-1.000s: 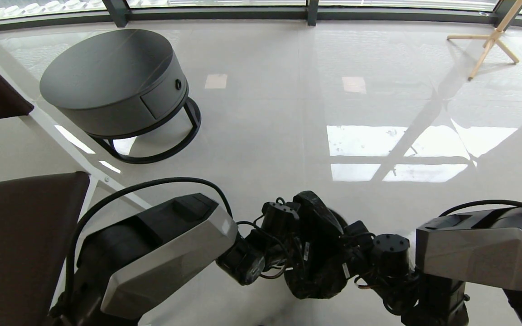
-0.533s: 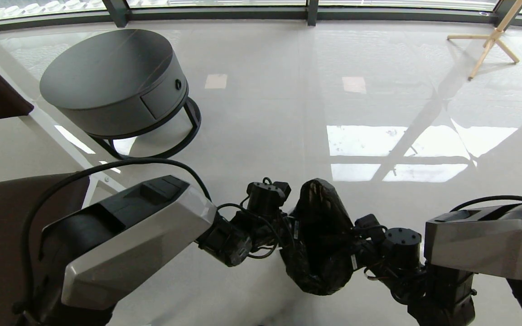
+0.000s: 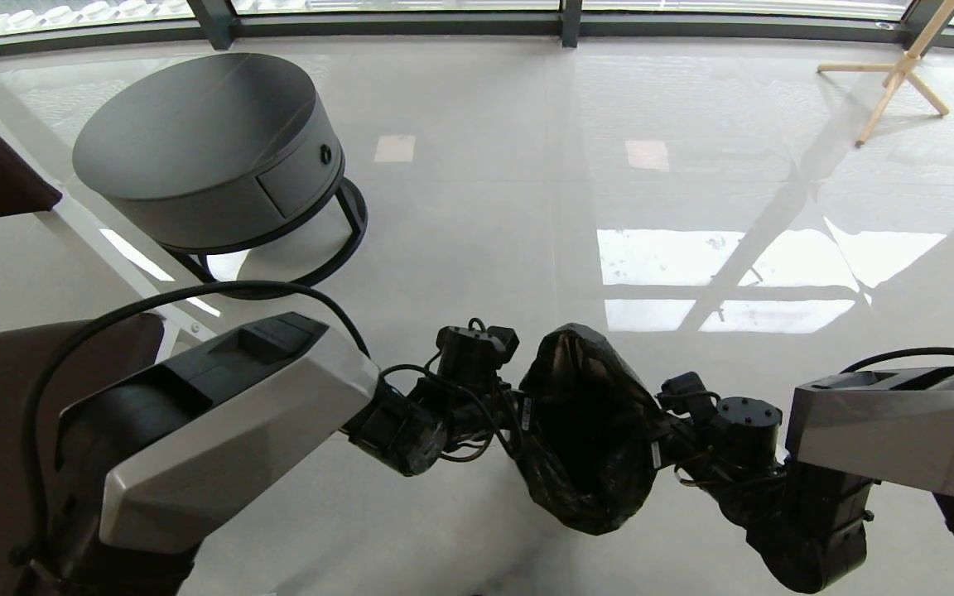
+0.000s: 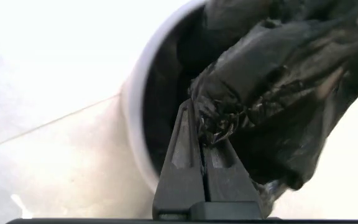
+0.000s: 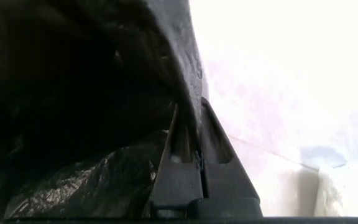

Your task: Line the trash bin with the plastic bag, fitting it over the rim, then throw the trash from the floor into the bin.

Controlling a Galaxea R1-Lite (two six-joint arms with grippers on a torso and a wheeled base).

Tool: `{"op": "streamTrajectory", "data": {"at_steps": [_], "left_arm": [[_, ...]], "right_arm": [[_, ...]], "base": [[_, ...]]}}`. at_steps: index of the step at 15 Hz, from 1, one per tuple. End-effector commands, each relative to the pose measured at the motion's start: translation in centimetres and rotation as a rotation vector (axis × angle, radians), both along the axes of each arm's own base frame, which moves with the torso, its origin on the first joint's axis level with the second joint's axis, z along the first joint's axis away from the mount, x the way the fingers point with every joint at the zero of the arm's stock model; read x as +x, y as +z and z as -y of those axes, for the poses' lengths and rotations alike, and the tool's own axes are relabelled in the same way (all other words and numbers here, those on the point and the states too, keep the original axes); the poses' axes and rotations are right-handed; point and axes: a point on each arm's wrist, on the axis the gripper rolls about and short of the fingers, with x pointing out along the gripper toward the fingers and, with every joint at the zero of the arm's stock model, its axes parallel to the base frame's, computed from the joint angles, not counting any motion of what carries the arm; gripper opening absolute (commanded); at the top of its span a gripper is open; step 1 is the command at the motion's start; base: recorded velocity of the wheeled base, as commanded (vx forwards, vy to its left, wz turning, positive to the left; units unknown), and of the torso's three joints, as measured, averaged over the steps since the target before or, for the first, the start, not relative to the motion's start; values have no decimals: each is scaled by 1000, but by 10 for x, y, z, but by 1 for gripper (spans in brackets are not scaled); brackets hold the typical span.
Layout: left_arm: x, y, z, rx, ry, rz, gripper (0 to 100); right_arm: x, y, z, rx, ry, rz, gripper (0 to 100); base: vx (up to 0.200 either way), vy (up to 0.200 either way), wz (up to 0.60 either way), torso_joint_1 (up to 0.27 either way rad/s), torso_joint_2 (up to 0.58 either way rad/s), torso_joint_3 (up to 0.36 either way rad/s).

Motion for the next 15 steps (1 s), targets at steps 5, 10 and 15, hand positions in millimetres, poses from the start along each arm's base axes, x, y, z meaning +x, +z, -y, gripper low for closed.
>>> {"op": "streamTrajectory", "data": {"at_steps": [5, 10, 15], "left_arm": [[-2, -6, -10, 52, 4, -37, 0], [-4, -16, -19, 105, -2, -54, 0], [4, -21, -33, 122, 31, -77, 0]], "right_arm": [[-5, 5, 7, 6, 12, -5, 0], [-5, 13, 17, 48, 28, -9, 0], [4, 4, 28, 53, 3, -34, 0]], "base": [[0, 0, 0, 0, 0, 0], [0, 0, 0, 0, 0, 0], [0, 0, 0, 0, 0, 0]]}}
